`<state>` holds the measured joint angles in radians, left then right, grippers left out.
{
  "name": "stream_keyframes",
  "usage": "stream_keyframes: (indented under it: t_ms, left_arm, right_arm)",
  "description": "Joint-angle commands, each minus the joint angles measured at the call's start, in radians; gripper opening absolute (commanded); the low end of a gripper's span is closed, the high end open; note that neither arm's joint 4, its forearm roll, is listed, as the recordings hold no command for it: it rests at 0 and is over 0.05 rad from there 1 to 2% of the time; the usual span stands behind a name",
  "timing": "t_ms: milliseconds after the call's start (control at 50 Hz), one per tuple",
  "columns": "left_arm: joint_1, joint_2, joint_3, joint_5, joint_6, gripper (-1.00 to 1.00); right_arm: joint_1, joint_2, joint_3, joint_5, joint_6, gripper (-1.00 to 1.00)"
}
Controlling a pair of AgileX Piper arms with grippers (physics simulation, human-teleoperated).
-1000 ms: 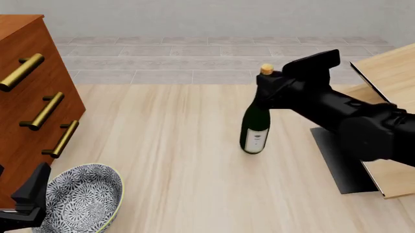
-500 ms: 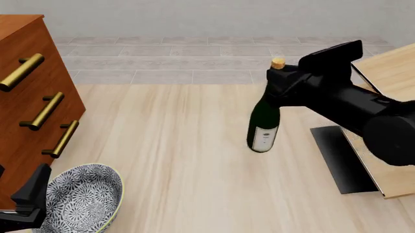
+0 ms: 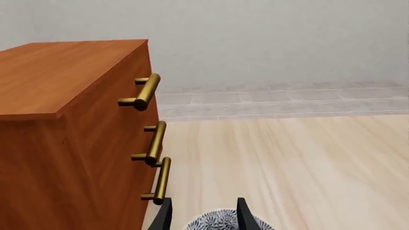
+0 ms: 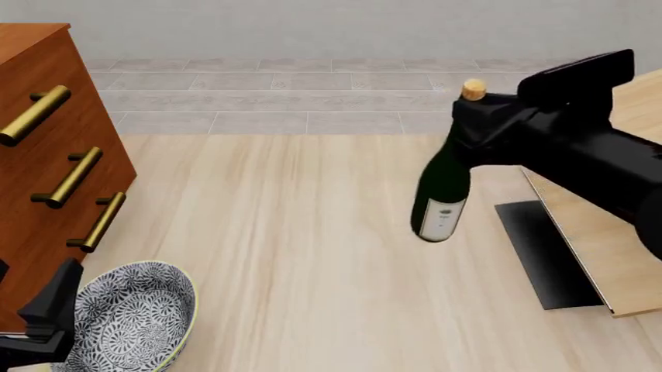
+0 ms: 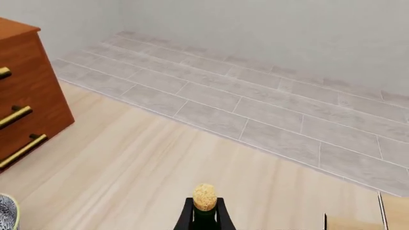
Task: Put the wine bottle on the wine rack.
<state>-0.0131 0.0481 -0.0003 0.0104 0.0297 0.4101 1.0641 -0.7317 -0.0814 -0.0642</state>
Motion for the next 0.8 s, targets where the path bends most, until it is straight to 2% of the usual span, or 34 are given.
stream_keyframes:
  t_ms: [20,220,340,800]
  left_arm:
    - [-0.005,0.012,0.0,-0.015,-0.001,1.0]
    - [-0.011,0.019,0.0,-0.02,-0.001,1.0]
    - [-0.01,0.026,0.0,-0.027,0.001,1.0]
    - [-0.012,0.04,0.0,-0.039,0.0,1.0]
  right_arm:
    - [-0.017,-0.063,-0.013,0.046,0.005,-1.0]
    - [-0.03,-0.09,-0.023,0.074,0.002,-1.0]
    - [-0.036,-0.099,-0.031,0.084,0.019,-1.0]
    - [-0.077,-0.155,-0.086,0.181,0.005,-1.0]
